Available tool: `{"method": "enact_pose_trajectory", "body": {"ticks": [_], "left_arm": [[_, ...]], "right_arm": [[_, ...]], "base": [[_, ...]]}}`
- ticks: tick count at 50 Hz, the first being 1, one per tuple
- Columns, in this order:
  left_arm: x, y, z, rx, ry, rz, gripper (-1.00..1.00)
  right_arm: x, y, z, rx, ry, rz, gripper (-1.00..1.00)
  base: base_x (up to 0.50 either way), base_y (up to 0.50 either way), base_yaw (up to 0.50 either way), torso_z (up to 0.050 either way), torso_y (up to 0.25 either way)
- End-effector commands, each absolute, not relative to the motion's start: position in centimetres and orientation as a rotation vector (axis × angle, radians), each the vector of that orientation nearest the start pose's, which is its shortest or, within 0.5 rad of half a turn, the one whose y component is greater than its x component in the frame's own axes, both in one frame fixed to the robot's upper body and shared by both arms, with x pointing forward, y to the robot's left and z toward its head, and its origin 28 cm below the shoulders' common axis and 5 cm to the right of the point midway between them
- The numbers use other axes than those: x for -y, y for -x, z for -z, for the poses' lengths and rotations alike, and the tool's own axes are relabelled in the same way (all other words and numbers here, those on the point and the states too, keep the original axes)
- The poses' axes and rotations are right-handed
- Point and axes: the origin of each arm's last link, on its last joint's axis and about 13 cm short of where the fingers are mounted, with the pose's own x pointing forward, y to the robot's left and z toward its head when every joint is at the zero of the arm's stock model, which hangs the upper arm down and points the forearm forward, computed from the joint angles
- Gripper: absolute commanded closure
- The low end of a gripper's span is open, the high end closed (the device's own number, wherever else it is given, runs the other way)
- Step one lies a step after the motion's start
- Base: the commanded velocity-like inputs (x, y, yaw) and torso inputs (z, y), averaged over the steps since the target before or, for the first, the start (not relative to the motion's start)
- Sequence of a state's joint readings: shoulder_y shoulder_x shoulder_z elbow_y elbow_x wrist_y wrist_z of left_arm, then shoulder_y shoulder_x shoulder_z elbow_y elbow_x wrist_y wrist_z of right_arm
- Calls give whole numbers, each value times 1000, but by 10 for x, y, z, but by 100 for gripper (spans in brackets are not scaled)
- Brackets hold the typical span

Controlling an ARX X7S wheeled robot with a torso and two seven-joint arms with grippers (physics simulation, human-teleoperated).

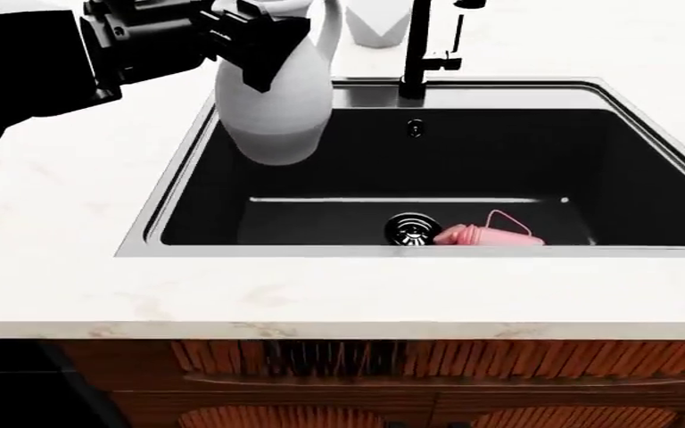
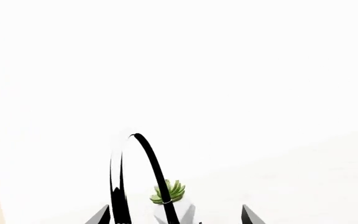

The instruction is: Pick the jug and teapot and place them in the sink. Then turn on the water.

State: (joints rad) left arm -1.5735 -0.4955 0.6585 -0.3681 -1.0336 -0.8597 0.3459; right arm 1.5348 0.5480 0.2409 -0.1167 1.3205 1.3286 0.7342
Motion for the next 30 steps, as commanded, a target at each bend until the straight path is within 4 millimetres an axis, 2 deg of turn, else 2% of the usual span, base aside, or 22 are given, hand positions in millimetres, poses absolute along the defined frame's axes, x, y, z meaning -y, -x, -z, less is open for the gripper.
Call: {"method": "enact_pose_trajectory", "body": {"ticks": [1, 13, 23, 30], "left_arm": [[-254, -354, -378, 46, -49, 764, 100], [-262, -354, -377, 19, -43, 704, 100], [-272, -352, -372, -1, -39, 665, 100], [-273, -350, -373, -5, -37, 651, 100]], "right_arm": [[203, -233, -429, 351, -289, -3, -100], [211, -233, -436, 335, -277, -4, -100], [206, -237, -438, 297, -238, -46, -100], [202, -239, -438, 297, -226, -76, -100]], "base": [[48, -434, 0, 0, 0], [223, -407, 0, 1, 2], [351, -375, 0, 0, 3], [487, 34, 0, 1, 3]]}}
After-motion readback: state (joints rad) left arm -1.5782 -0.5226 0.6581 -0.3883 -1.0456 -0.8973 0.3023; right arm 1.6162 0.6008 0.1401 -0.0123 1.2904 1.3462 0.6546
